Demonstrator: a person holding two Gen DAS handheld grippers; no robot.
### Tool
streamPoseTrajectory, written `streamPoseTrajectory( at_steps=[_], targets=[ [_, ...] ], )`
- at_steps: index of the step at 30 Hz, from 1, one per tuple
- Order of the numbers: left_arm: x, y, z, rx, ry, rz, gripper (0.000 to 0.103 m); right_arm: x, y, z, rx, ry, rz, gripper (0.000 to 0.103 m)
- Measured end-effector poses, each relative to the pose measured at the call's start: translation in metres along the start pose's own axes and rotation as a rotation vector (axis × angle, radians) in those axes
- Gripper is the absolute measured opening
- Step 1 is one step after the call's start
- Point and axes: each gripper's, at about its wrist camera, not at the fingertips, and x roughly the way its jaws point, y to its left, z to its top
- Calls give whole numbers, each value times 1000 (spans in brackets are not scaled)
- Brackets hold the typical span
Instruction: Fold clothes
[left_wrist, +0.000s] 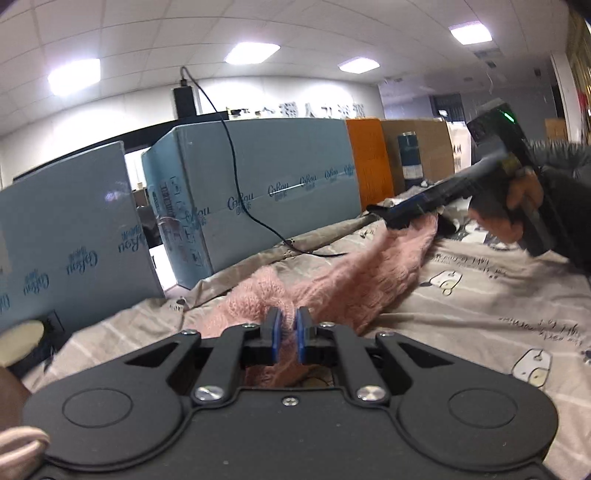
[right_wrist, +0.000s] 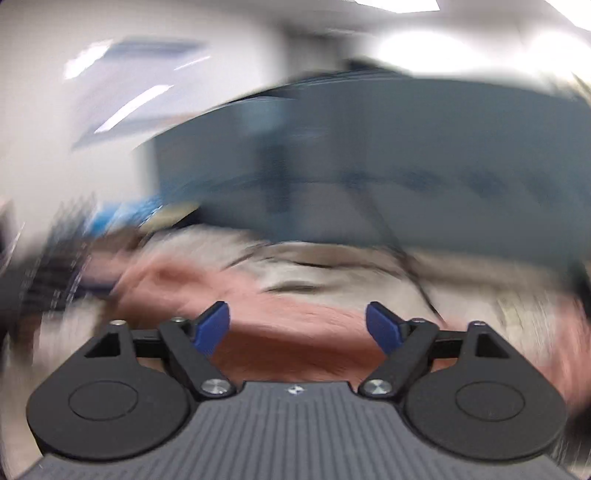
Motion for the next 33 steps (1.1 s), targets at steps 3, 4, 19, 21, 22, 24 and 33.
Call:
streamPoseTrajectory(
  at_steps=[3, 4, 19, 21, 22, 24, 33],
  targets=[
    [-5, -2, -1, -21, -12, 9, 9, 17, 15, 6, -155, 75, 26, 83],
    [-7, -4, -1, -23, -15, 12, 9, 21, 18, 7, -197, 86, 36, 83],
    [-61, -31, -7, -4, 7, -88, 9, -52, 85, -13, -385, 126, 59, 7],
    [-64, -38, -14, -14, 63, -108, 9, -61, 98, -23, -376, 153, 67, 7],
    [-64, -41, -19, -28, 95, -120, 9, -60, 101, -29, -363, 177, 72, 7],
    [-63, -45, -30, -70, 144, -126, 10, -58, 105, -41, -319, 225, 89, 7],
    [-91, -5, -63, -654, 53, 86, 39, -96, 72, -52, 28, 109, -60, 68]
  ],
)
